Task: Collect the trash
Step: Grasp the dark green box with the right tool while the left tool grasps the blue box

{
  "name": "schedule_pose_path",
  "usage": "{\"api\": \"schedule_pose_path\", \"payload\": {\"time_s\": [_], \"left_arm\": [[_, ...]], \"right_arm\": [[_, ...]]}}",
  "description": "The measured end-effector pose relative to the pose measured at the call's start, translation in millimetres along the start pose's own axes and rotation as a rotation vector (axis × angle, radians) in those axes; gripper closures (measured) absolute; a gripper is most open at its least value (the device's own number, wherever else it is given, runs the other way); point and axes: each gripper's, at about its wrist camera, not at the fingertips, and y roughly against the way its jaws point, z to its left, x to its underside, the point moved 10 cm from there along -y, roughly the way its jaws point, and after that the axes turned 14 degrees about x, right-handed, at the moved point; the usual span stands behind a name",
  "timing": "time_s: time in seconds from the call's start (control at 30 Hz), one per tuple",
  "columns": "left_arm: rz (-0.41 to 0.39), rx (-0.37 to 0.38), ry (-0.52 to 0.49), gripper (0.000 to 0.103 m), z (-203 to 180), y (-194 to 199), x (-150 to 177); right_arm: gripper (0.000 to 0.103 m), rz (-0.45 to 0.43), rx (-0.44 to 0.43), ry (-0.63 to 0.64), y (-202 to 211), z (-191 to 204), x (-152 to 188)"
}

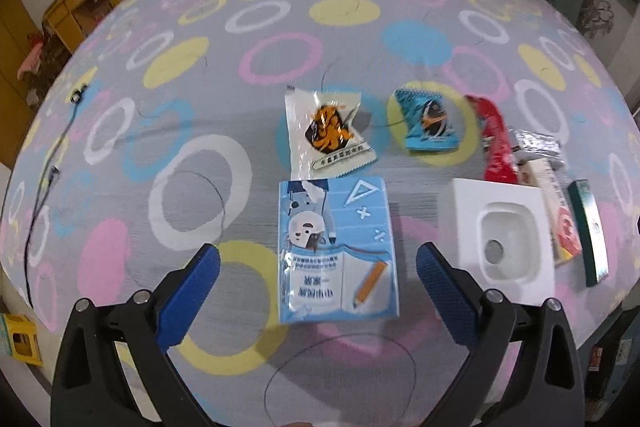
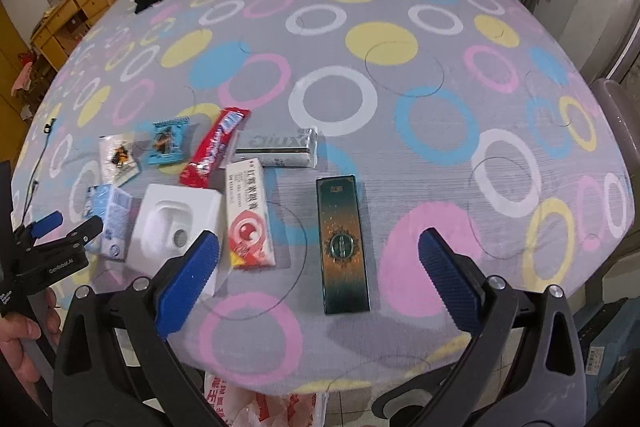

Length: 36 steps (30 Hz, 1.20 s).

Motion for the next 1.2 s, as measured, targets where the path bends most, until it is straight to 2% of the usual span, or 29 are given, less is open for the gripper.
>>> {"api": "schedule_pose_path", "payload": {"time_s": [0.27,0.6,0.7,0.8,0.9,0.97,1.03,1.13,1.17,1.2], "left_arm": [[0.048,0.019,0.013,0.007,5.5,-27.1,-2.1],[0.094,0.027,0.036,0.007,18.7,-50.9,4.3],[0.098,0.038,0.041,0.007,20.8,-56.7,6.0],[0.093,0.031,0.024,0.007,21.8,-58.5,4.4],[0.089,0.043,0.036,0.012,21.6,-56.7,1.9],[0.083,0.048,0.035,0.019,20.9,-55.1,0.7],[0.081,0.049,0.026,0.024,14.6,-53.7,3.3],[0.08,0.058,0.017,0.037,6.4,-50.5,4.4],[0.078,0.056,0.017,0.038,4.7,-49.1,3.7],[0.079,0.054,0.018,0.038,4.1,-48.6,4.0]], "right_arm": [[0.005,0.094,0.003,0.009,-46.7,9.5,0.3],[0.005,0.157,0.053,0.03,-85.0,7.1,3.5],[0.005,0.195,0.034,0.025,-98.2,7.0,7.5],[0.005,0.222,0.054,0.032,-112.3,3.2,12.5],[0.006,0.212,0.074,0.054,-118.0,3.9,11.4],[0.013,0.2,0.095,0.069,-118.5,4.6,9.2],[0.031,0.19,0.095,0.065,-117.2,5.8,5.3],[0.045,0.187,0.096,0.062,-117.9,6.7,0.8],[0.047,0.186,0.098,0.065,-119.0,7.0,-0.3],[0.055,0.183,0.102,0.068,-119.3,7.5,-1.5]]}}
